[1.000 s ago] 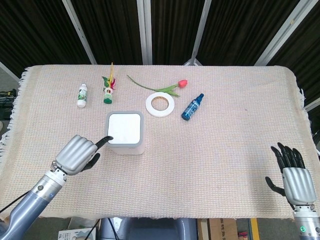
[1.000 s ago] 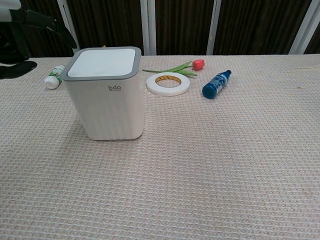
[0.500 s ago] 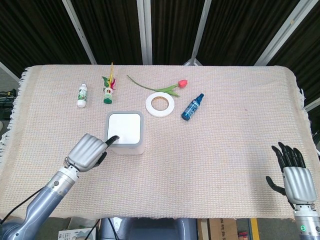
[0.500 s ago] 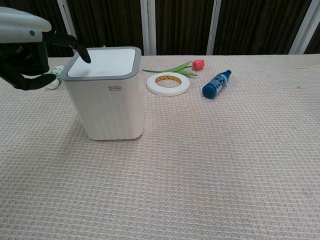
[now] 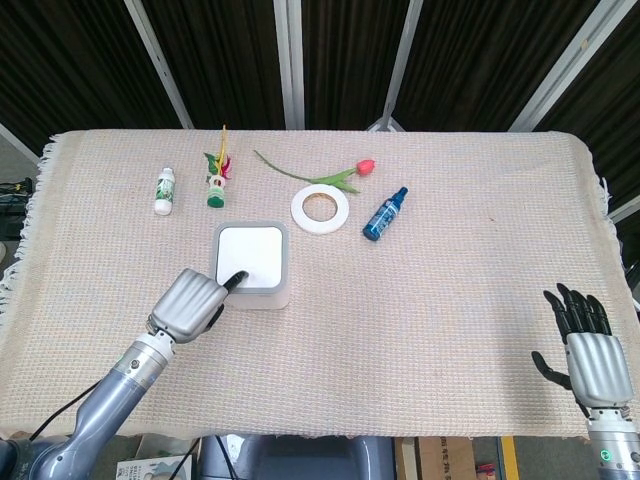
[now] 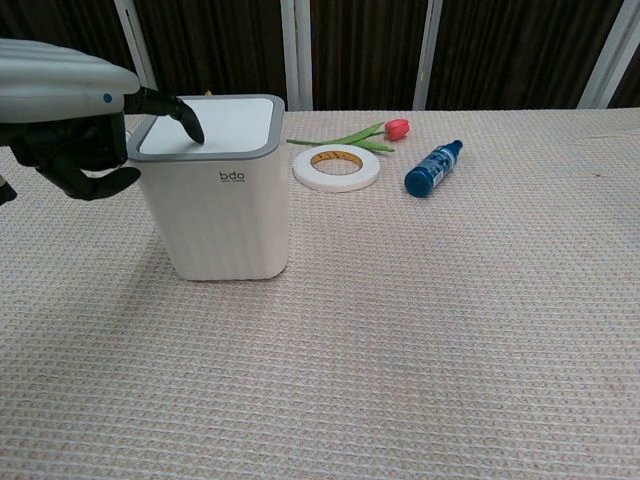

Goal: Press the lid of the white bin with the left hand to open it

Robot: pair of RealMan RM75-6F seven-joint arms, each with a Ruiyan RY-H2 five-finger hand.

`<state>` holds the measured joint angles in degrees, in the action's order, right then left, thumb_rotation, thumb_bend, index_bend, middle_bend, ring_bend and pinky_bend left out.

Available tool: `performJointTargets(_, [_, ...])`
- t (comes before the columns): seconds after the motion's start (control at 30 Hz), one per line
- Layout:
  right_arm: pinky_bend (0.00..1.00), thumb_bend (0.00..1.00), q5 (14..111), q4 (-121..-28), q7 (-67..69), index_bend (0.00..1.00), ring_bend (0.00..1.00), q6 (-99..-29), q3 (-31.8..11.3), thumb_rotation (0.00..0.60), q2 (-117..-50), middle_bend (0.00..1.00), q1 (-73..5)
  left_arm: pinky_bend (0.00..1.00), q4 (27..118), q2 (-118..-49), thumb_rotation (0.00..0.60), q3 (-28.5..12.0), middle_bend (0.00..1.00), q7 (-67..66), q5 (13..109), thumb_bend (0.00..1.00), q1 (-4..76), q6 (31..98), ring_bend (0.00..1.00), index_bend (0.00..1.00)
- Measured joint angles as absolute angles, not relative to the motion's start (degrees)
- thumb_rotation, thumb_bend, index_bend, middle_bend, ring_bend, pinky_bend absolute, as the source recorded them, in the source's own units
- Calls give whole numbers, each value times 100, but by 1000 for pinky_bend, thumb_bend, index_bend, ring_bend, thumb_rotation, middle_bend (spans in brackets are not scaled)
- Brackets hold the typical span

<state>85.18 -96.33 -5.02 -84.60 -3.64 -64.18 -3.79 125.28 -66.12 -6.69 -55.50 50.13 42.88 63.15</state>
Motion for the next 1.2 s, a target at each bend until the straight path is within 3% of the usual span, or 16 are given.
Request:
performJointTargets(0.17, [0, 268, 8528, -9643, -476, 101, 2, -8492, -372, 600, -6407, 19, -371, 765, 12594, -6611, 600, -585, 926, -5677, 4985, 707, 4330, 6486, 782, 197])
performJointTargets(0.27, [0, 268, 8538, -9650, -471, 101, 1, -8505, -371, 600, -6404, 19, -365, 764, 12706, -6606, 600, -591, 860, -5673, 5072, 630, 4335, 6631, 717, 197])
performJointTargets(0.37, [0, 268, 8565, -9655, -475, 101, 1, -8511, -359, 600, -6405, 19, -364, 704, 12808, -6616, 600, -645, 696, -5534, 5384, 559, 4271, 6852, 575, 199])
performJointTargets(0.5, [0, 268, 8574, -9648, -464, 101, 2, -8498, -350, 600, -6406, 19, -368, 420, 12955, -6622, 600, -674, 358, -5197, 6275, 420, 3988, 7431, 272, 199])
performJointTargets(0.6, [0, 268, 8572, -9637, -461, 101, 1, -8472, -347, 600, -6411, 19, -378, 304, 13084, -6582, 600, -580, 247, -4992, 7053, 353, 3575, 8107, 170, 196])
performJointTargets(0.8, [0, 268, 8642, -9647, -482, 101, 2, -8470, -314, 600, -6411, 19, -385, 212, 13104, -6348, 600, 18, 186, -4655, 8019, 284, 2396, 9333, 107, 194])
performJointTargets(0.97, [0, 269, 8745, -9644, -473, 101, 2, -8498, -279, 600, -6376, 19, -380, 191, 12718, -6072, 600, 452, 151, -3772, 8250, 272, 1950, 9468, 84, 192])
performJointTargets(1.2, [0, 268, 9044, -9617, -355, 101, 0, -8591, -192, 600, -6309, 18, -373, 139, 11522, -5861, 600, 874, 109, -1882, 8554, 213, 1344, 9619, 32, 184])
